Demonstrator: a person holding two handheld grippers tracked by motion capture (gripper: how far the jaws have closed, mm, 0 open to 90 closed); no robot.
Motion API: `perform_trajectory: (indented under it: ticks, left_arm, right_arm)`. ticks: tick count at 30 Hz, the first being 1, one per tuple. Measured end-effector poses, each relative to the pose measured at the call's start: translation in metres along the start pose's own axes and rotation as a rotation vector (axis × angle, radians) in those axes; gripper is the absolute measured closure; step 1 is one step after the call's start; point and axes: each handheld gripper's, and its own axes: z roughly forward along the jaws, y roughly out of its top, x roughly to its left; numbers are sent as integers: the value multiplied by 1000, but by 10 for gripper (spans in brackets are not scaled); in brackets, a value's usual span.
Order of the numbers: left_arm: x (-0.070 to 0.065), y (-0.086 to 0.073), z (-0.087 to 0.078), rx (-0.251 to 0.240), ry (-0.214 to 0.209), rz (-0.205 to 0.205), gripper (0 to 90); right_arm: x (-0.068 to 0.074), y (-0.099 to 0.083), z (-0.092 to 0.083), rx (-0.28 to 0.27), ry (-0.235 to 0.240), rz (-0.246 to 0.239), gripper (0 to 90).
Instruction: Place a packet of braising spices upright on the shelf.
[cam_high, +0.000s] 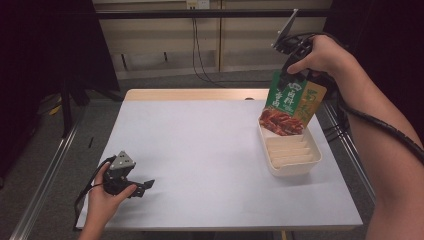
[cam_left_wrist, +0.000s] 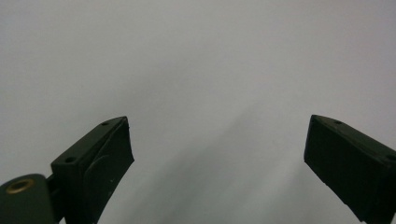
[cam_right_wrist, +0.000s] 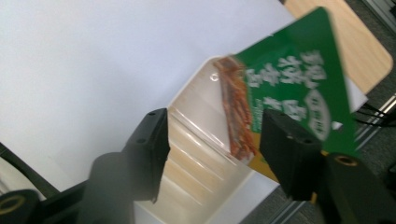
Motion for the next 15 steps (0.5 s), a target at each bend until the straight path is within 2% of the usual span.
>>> perform_trajectory:
  ticks: [2,3,4,6,7,9,11,13,15]
  left_arm:
    - [0,0,-1,-3,-2,-1,76]
    - [0,1,-1,-8,-3,-3,76]
    - [0,1,-1,-8,-6,-5,76]
    - [0,1,-1,-9,-6,-1,76]
    - [-1,1,0,-5,-12,0,76]
    - [-1,1,0,-5,-14,-1,76]
    - [0,1,-1,-16,-26,-3,75]
    - [1,1,-3,-22,-20,-11,74]
    - [1,1,-3,-26,-23,-11,72]
  right_arm:
    - [14,1,6,-3,10,-21,374]
    - [14,1,6,-3,10,-21,374]
    - [22,3,10,-7,21,-46,368]
    - [26,3,12,-11,25,-56,353]
    - [34,4,16,-12,29,-54,325]
    - [42,4,22,-17,48,-63,295]
    - [45,5,24,-21,47,-72,283]
    - [56,3,32,-35,64,-88,265]
    - [59,3,34,-32,68,-93,264]
